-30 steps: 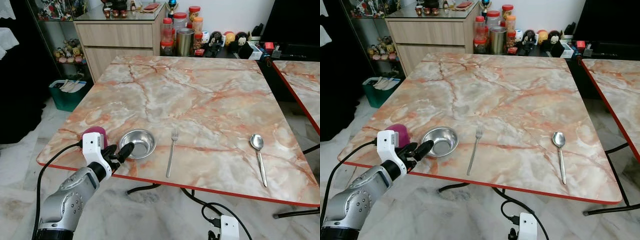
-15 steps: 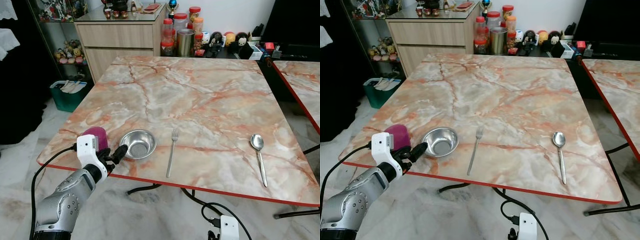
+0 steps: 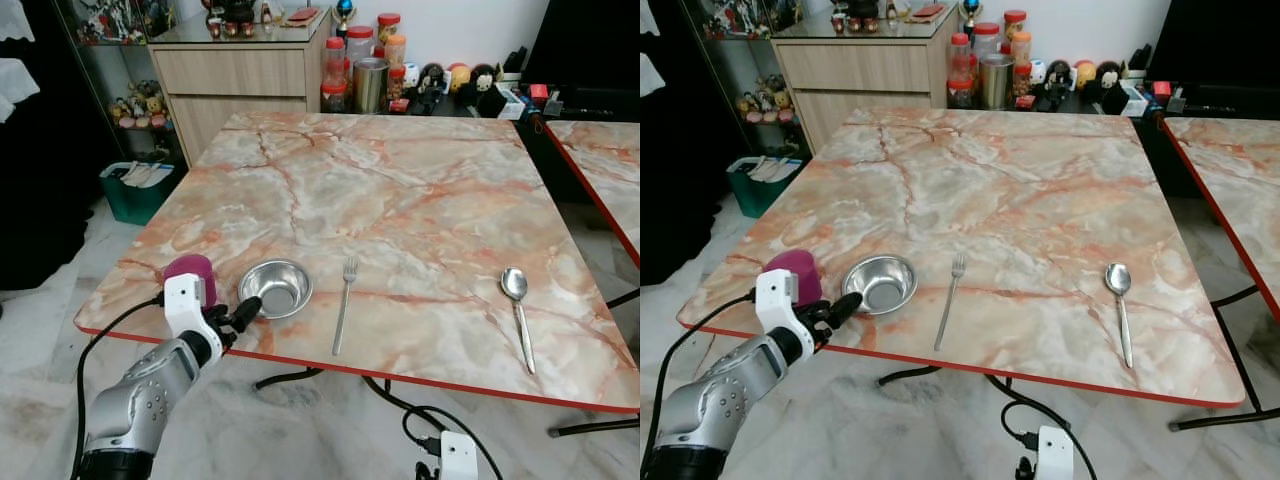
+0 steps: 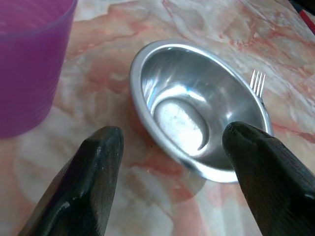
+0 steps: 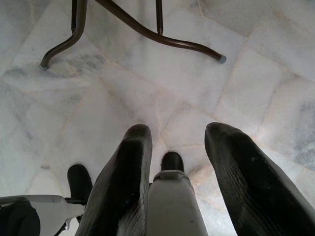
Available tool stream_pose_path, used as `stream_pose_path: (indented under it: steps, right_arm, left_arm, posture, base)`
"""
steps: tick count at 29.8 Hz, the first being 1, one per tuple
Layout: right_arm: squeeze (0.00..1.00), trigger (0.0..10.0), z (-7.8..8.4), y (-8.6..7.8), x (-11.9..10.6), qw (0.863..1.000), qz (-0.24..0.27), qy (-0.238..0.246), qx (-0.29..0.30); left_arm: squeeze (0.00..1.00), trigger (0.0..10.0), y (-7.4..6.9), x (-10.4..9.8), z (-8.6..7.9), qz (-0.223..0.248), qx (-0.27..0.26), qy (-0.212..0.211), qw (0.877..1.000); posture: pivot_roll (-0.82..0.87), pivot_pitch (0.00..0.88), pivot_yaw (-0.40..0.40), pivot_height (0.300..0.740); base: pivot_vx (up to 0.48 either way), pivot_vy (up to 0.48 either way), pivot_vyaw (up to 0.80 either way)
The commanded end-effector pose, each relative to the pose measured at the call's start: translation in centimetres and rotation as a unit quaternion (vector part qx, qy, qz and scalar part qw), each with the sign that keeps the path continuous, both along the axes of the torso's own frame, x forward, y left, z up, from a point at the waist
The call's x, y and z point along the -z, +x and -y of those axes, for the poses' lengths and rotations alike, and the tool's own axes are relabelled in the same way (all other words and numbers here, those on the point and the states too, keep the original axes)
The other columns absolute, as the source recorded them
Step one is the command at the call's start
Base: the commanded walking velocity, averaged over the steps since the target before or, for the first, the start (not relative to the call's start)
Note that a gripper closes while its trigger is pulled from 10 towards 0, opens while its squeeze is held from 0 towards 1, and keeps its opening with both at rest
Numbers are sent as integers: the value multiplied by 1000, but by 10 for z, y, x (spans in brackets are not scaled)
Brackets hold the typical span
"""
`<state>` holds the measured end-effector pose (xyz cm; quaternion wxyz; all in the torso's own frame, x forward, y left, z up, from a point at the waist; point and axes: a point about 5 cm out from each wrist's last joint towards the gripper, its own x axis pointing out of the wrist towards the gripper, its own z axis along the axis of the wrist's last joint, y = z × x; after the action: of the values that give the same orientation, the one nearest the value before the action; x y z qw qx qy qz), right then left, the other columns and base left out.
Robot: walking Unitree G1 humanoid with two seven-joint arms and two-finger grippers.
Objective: Setting the table
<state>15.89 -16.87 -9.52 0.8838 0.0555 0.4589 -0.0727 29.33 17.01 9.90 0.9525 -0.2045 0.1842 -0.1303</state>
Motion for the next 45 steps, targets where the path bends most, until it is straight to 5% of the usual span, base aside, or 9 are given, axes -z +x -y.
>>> stream_pose_path:
  steps: [1,34,35,36,38,45]
  right_arm:
    - [0,10000,0,2,-1,1000,6,-1,3]
    - [0,10000,-1,1,-1,1000,6,0,11]
    - [0,10000,0,1,-1,1000,6,0,11]
    - [0,10000,0,2,-1,1000,6,0,11]
    - [0,10000,0,1,-1,1000,6,0,11]
    - [0,10000,0,1,-1,1000,6,-1,10]
  left_arm:
    - [0,10000,3,-1,-1,3,-2,3,1000]
    - [0,10000,20,11,19,-36,-35,13,999]
    - [0,6863,21,12,18,-37,-46,9,998]
    - [0,6863,22,12,18,-37,-50,8,998]
    - [0,2431,23,12,17,-38,-57,5,998]
    - [0,980,24,12,16,-39,-66,4,997]
  posture:
    - [101,0,49,736]
    - [87,0,65,736]
    - [86,0,64,736]
    - [86,0,64,736]
    - [86,0,64,736]
    - [86,0,63,736]
  base:
    - [0,0,0]
    - [0,0,0]
    - [0,0,0]
    - [0,0,0]
    - [0,0,0]
    - [0,0,0]
